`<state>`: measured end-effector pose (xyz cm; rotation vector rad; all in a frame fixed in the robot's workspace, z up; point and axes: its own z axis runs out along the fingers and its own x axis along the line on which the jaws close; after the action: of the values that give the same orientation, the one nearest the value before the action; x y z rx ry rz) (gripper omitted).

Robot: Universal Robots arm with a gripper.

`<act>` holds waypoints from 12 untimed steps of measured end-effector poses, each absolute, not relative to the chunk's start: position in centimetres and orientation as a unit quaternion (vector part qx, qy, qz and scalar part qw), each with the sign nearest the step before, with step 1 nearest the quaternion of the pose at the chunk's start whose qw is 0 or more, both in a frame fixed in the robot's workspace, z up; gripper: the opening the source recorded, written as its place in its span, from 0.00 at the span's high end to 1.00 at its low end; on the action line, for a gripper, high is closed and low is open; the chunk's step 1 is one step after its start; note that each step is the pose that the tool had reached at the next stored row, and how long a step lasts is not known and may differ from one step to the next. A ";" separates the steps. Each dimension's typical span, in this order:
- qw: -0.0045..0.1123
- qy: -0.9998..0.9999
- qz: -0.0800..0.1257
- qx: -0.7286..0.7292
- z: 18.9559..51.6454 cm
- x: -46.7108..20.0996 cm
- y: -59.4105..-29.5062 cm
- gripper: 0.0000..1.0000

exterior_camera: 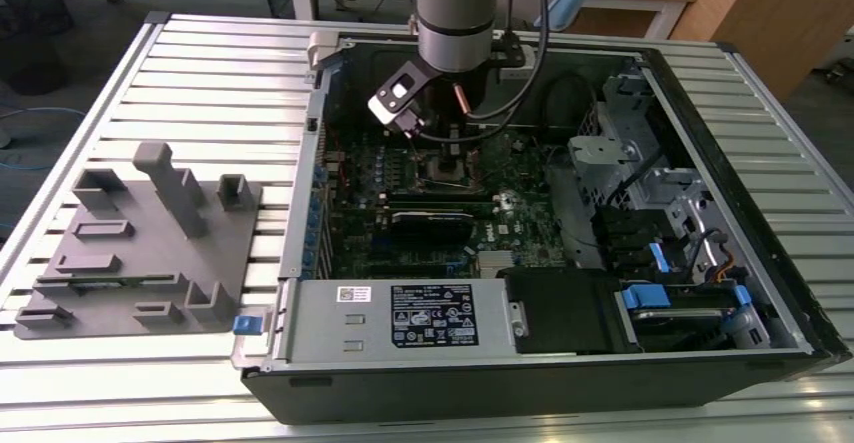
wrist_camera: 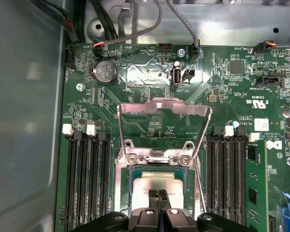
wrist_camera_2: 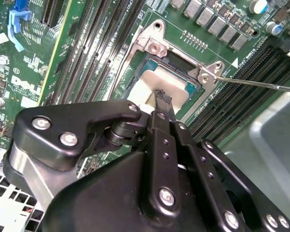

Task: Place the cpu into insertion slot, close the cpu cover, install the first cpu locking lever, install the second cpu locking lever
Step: 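Place the cpu into insertion slot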

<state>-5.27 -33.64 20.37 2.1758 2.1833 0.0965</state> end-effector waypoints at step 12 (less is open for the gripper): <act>0.029 0.708 0.031 0.705 19.9 -5.3 -33.6 0.89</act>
<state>-5.27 -33.64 19.85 2.1760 2.1833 0.0967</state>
